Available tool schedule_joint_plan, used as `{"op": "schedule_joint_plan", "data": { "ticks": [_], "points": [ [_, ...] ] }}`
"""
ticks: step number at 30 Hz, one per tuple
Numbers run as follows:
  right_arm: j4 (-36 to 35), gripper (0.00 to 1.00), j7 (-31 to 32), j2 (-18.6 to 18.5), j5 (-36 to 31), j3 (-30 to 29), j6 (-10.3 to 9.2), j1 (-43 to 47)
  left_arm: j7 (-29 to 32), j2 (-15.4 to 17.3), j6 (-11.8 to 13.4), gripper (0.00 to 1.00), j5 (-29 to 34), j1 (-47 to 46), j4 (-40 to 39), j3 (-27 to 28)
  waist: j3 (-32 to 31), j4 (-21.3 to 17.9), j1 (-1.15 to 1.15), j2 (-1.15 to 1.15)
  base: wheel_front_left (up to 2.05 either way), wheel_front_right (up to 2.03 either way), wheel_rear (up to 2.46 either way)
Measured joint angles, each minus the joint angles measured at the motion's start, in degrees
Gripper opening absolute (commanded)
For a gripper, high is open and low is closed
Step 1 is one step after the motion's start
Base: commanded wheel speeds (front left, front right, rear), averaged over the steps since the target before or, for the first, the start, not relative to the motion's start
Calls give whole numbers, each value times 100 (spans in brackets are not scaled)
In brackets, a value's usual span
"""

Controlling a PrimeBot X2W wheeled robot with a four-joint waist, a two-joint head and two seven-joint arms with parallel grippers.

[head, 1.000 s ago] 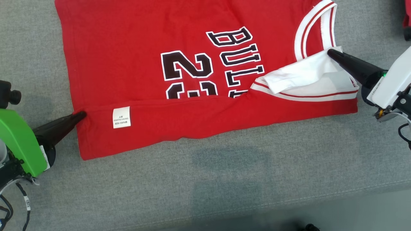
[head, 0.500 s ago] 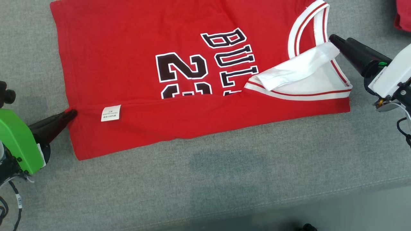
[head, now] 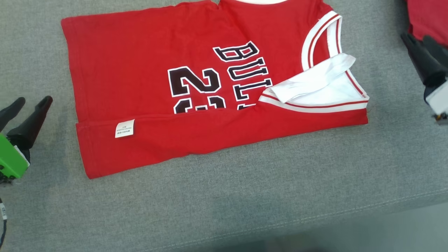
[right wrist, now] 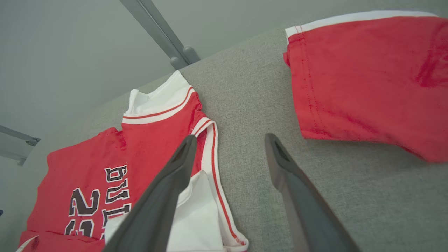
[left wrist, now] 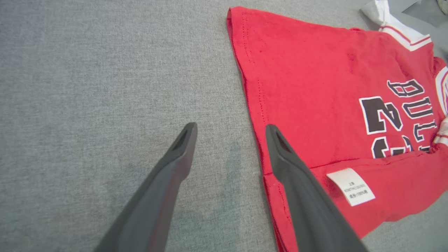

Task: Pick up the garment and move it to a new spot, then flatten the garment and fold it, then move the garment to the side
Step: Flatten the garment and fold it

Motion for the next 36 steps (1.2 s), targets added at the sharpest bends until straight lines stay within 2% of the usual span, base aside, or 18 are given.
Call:
{"op": "schedule_joint_plan", "data": {
  "ticks": [4,9,19,36],
  "points": [
    [19,100,-288,-175,-480,135,26,655,-559,-386,152,100,-23,457,-82,149,-184,-3,0,0,0,0,0],
    [1,100,-407,-131,-692,491,62,1357,-657,-790,189,100,-159,1278,-181,-196,-406,26,0,0,0,0,0],
    [21,100,-550,167,-704,905,143,1597,-778,-912,224,100,-93,1428,-237,-426,-415,124,0,0,0,0,0],
    [517,100,-609,377,-764,1056,200,1386,-777,-962,242,100,-36,1357,-178,-501,-340,181,0,0,0,0,0]
  ]
}}
